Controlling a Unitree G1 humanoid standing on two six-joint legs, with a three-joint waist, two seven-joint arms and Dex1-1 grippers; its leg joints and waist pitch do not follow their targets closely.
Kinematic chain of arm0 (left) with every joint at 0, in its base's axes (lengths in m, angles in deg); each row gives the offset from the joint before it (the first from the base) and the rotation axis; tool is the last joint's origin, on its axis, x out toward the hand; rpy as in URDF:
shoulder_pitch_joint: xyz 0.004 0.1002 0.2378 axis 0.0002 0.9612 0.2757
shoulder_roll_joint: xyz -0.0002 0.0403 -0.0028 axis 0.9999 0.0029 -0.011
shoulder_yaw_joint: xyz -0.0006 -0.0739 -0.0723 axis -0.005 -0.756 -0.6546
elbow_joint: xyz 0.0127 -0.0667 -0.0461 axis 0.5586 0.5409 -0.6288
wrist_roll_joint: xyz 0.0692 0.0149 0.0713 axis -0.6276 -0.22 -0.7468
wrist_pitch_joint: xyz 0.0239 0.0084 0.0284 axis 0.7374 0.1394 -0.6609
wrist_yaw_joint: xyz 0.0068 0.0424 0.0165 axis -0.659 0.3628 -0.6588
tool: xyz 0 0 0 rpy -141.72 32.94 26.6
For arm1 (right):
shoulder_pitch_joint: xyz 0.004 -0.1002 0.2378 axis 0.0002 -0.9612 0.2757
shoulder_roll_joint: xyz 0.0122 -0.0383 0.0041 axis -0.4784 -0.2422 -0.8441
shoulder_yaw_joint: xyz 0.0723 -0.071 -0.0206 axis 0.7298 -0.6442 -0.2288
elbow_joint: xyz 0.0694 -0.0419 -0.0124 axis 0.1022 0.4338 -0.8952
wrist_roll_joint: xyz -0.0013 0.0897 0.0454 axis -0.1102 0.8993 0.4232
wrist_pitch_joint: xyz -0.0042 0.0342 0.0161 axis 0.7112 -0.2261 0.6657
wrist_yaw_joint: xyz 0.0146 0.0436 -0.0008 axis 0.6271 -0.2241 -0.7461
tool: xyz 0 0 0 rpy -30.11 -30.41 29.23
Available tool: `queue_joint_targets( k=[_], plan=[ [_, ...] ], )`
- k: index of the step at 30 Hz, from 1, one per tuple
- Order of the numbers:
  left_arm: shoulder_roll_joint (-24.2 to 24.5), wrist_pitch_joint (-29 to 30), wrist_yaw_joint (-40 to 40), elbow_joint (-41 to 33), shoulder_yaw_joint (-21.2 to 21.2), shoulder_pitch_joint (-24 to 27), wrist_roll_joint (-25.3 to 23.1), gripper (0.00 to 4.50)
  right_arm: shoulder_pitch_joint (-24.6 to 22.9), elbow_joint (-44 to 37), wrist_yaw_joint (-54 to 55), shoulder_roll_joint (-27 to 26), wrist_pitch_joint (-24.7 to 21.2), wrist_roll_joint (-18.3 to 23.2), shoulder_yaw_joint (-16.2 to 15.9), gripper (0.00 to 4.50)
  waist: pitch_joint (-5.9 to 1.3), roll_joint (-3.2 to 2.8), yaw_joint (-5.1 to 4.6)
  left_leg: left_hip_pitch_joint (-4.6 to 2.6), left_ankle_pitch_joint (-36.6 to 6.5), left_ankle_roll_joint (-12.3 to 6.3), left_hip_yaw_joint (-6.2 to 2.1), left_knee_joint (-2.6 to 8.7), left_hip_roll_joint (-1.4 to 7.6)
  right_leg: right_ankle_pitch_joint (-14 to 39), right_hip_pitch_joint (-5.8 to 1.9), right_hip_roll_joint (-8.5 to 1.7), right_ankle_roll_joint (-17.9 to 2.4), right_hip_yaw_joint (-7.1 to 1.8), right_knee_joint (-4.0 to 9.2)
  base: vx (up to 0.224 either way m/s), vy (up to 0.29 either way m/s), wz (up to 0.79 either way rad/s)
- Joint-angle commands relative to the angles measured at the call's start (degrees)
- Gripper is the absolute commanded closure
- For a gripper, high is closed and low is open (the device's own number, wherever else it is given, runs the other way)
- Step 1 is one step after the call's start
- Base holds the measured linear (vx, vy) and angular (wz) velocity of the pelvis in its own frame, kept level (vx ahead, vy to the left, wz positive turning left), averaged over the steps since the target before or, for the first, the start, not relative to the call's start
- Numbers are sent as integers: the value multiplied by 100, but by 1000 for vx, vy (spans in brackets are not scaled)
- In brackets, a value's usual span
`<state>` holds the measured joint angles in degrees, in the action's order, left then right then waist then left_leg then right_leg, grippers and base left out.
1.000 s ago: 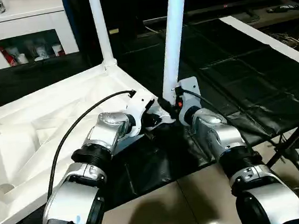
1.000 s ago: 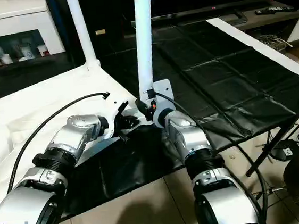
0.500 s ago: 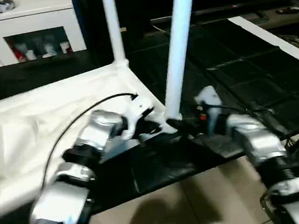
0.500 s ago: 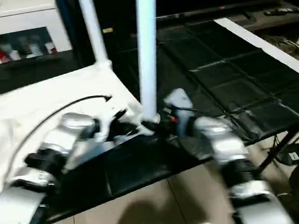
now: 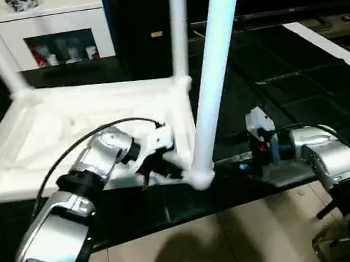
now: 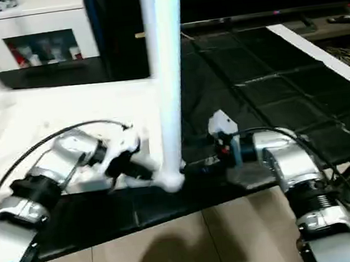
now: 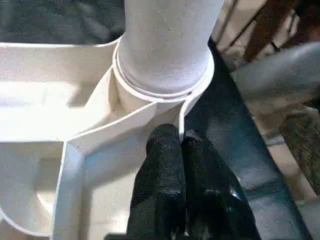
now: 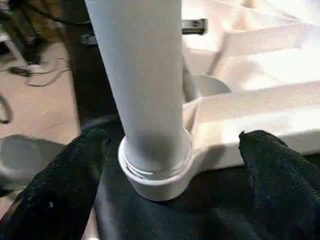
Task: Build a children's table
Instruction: Rotate leg to tighten
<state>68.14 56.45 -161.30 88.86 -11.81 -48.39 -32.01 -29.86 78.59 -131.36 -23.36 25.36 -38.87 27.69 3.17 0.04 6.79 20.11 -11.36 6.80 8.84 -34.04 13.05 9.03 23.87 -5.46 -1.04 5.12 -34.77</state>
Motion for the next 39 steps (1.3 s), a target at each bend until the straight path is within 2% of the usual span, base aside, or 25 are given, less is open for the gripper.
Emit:
queue_joint_targets(
  k=[1, 2, 6, 8, 11, 13, 16, 17, 23, 25, 28, 29, 33, 34, 35, 37, 38, 39],
  plan=[
    [-117, -117, -326, -191, 292, 12, -78, 450, 145, -25, -135, -1, 13, -7, -104, 22, -420, 46, -30, 6, -803, -473, 143, 377, -1, 1132, -393, -224, -1448, -234, 359, 0, 0, 0],
    [-117, -120, -337, -200, 301, 14, -79, 450, 154, -8, -136, -12, 22, -14, -112, 44, -419, 44, -31, 7, -805, -457, 141, 380, -2, 1159, -392, -222, -1439, -233, 361, 0, 0, 0],
    [-129, -146, -414, -277, 353, 39, -92, 450, 266, 159, -245, -184, 78, -56, -206, 63, -426, 33, -47, 22, -841, -404, 134, 383, -6, 1204, -399, -220, -1408, -227, 355, 0, 0, 0],
    [-137, -160, -430, -277, 360, 36, -95, 450, 320, 203, -288, -273, 69, -62, -279, 87, -430, 33, -48, 32, -771, -413, 134, 378, -12, 1108, -403, -215, -1410, -230, 346, 0, 0, 0],
    [-132, -148, -455, -330, 380, 47, -81, 450, 432, 382, -246, -389, 133, -115, -348, 106, -434, 23, -44, 20, -773, -393, 134, 380, -3, 1095, -392, -220, -1435, -228, 340, 0, 0, 0],
    [-122, -152, -461, -351, 393, 54, -75, 450, 490, 475, -275, -439, 165, -133, -378, 138, -434, 28, -49, 23, -755, -383, 134, 379, -8, 1050, -394, -213, -1439, -229, 338, 0, 0, 0],
    [-110, -158, -459, -359, 403, 54, -73, 450, 541, 542, -370, -472, 150, -154, -439, 143, -425, 36, -54, 28, -780, -390, 136, 381, -12, 1110, -399, -211, -1416, -229, 343, 0, 0, 0],
    [-104, -164, -454, -352, 403, 49, -78, 450, 554, 553, -419, -479, 131, -158, -471, 165, -425, 29, -52, 22, -808, -387, 136, 382, -10, 1183, -395, -217, -1397, -229, 350, 0, 0, 0],
    [-86, -165, -430, -348, 407, 53, -81, 450, 580, 629, -487, -499, 148, -146, -478, 203, -431, 31, -52, 26, -752, -398, 136, 378, -9, 1105, -395, -213, -1407, -232, 341, 0, 0, 0],
    [-82, -158, -416, -337, 406, 51, -83, 450, 579, 659, -527, -507, 186, -139, -473, 230, -426, 30, -54, 24, -788, -385, 135, 382, -8, 1148, -393, -213, -1402, -231, 345, 0, 0, 0],
    [-84, -157, -401, -321, 405, 47, -88, 450, 571, 670, -545, -519, 186, -120, -468, 240, -423, 25, -58, 26, -821, -371, 133, 386, -10, 1207, -395, -212, -1385, -230, 352, 0, 0, 0],
    [-87, -155, -392, -305, 402, 43, -90, 450, 562, 658, -548, -526, 171, -114, -468, 243, -425, 2, -54, 19, -833, -366, 132, 384, -11, 1215, -393, -213, -1385, -231, 355, 0, 0, 0],
    [-142, 10, -253, -218, 336, 19, -73, 450, 487, 524, -504, -581, 53, -31, -411, 246, -429, 17, -58, 23, -817, -363, 133, 384, -12, 1177, -398, -206, -1388, -232, 350, 0, 0, 0],
    [-222, 220, -68, -126, 245, -23, -40, 450, 435, 443, -159, -639, -152, -37, -331, 246, -425, 22, -61, 24, -774, -359, 136, 384, -15, 1135, -401, -200, -1391, -234, 345, 0, 0, 0],
    [-222, 220, -68, -126, 245, -23, -40, 450, 435, 443, -159, -639, -152, -37, -331, 246, -418, 16, -58, 18, -792, -357, 136, 385, -16, 1169, -393, -199, -1390, -232, 352, 0, 0, 0],
    [-365, 518, 277, -2, 58, -102, 49, 450, 434, 508, 500, -771, -300, -165, -235, 246, -402, 20, -66, 11, -927, -314, 141, 394, -24, 1447, -387, -201, -1313, -229, 389, 0, 0, 0],
    [-525, 760, 687, 147, -159, -194, 154, 450, 441, 587, 1108, -938, -334, -272, -134, 246, -383, 26, -92, 2, -1045, -207, 141, 396, -46, 1801, -369, -199, -1182, -226, 423, 0, 0, 0],
    [-525, 760, 687, 147, -159, -194, 154, 450, 441, 587, 1108, -938, -334, -272, -134, 247, -379, 26, -101, 1, -1076, -163, 132, 401, -56, 1967, -370, -204, -1114, -220, 438, 0, 0, 0]
  ],
)
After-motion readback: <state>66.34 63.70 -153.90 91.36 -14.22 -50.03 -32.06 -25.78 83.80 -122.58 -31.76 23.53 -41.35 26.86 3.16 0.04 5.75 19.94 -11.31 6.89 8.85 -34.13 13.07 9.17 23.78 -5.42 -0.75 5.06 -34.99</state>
